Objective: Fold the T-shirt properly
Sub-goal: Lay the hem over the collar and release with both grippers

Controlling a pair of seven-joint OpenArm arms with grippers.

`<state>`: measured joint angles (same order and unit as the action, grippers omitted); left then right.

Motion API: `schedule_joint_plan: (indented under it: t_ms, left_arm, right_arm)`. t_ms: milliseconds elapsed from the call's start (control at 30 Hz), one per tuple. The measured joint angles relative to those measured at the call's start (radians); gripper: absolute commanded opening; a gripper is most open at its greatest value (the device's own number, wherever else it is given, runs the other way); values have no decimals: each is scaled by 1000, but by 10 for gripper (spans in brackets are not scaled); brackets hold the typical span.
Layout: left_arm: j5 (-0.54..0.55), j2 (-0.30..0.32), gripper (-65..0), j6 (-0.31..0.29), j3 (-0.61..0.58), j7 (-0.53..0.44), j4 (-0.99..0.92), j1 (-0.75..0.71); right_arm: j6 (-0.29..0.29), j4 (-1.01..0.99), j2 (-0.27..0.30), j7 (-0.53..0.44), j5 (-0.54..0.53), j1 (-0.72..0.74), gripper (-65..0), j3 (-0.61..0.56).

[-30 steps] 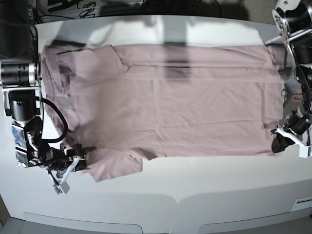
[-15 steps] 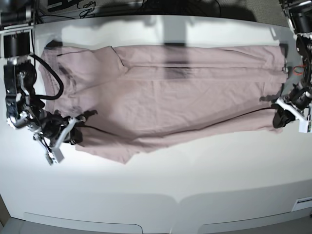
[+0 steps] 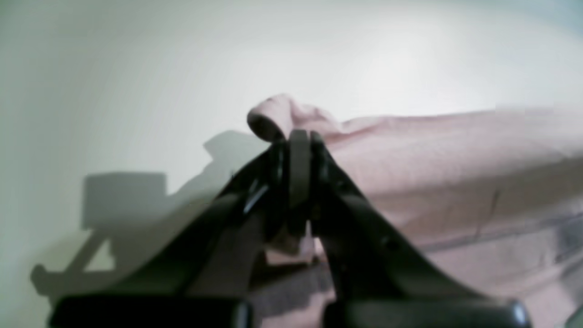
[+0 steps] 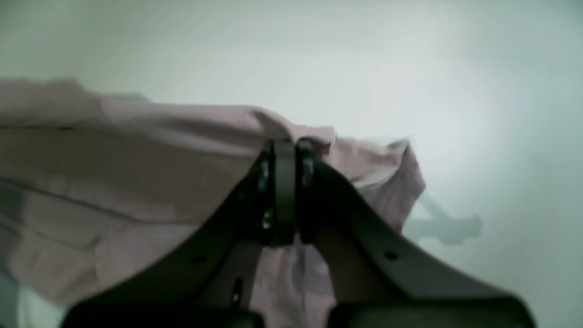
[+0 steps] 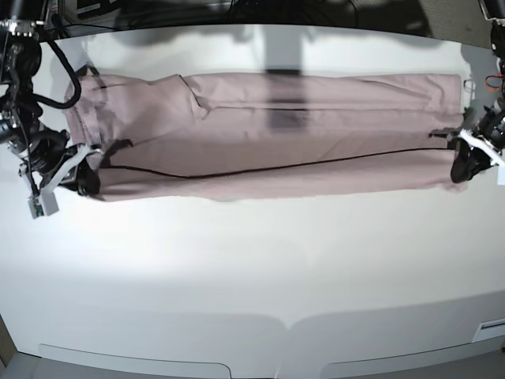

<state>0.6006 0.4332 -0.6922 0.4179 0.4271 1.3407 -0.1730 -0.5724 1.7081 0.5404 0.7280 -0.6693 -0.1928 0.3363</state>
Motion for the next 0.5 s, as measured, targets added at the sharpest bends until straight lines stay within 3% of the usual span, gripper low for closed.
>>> schedule_joint_plan:
  t_ms: [267,500]
  left_arm:
    - [0,19,-650,0,0,-6,3,-81]
    - [-13,22,-650,1,0,-8,4,-127]
  right_arm:
    - [0,13,-9,-19,-7,-135,-650,9]
    - [0,13,-62,-36,2,-183,-650,10]
